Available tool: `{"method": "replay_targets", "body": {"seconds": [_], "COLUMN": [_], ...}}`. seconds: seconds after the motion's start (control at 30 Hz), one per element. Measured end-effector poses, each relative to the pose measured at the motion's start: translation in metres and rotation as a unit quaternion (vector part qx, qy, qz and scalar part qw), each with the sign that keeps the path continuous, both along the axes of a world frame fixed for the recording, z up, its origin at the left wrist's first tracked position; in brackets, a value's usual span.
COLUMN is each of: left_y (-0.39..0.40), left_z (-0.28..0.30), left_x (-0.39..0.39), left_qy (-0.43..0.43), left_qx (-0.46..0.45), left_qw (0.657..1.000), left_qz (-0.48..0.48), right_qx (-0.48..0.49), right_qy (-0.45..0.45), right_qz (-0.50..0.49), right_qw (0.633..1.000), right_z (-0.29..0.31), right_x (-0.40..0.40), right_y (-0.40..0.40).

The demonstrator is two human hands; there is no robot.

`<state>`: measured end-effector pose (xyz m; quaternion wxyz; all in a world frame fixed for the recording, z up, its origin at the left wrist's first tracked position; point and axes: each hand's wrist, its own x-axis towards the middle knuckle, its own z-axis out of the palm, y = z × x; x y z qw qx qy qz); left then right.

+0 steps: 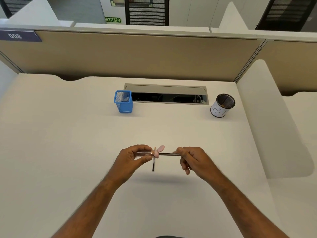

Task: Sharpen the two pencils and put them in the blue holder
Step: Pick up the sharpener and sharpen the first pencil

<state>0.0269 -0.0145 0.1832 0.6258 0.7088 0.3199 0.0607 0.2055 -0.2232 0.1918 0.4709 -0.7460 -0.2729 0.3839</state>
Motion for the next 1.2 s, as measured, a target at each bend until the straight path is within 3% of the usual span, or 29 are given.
{"method": "replay_targets", "body": {"seconds": [0.13, 0.4, 0.53, 0.73, 0.83, 1.2], "left_y": [0.0, 0.004, 0.006, 0.006, 0.006, 0.005], "left_z": [-0.002, 0.002, 0.005, 0.007, 0.004, 0.001], "left_x": [0.0, 0.004, 0.006, 0.008, 0.007, 0.007], "left_qy": [-0.009, -0.025, -0.019, 0.003, 0.001, -0.019], "left_qx": [-0.01, -0.017, -0.011, 0.0, -0.002, -0.02], "left_qw": [1.0, 0.999, 1.0, 1.0, 1.0, 1.0], "left_qz": [0.018, 0.02, 0.014, -0.017, -0.007, 0.014], "right_qx": [0.005, 0.042, 0.044, -0.017, -0.011, 0.029], "right_qy": [-0.002, -0.092, -0.164, -0.006, 0.031, -0.062], "right_qz": [0.005, -0.049, -0.02, -0.028, -0.025, -0.033], "right_qw": [1.0, 0.994, 0.985, 0.999, 0.999, 0.997], "right_z": [-0.001, -0.005, -0.005, -0.001, 0.002, 0.0], "right_x": [0.002, -0.003, -0.004, -0.004, 0.0, 0.002], "right_y": [-0.003, -0.006, -0.007, -0.001, 0.001, -0.002]}}
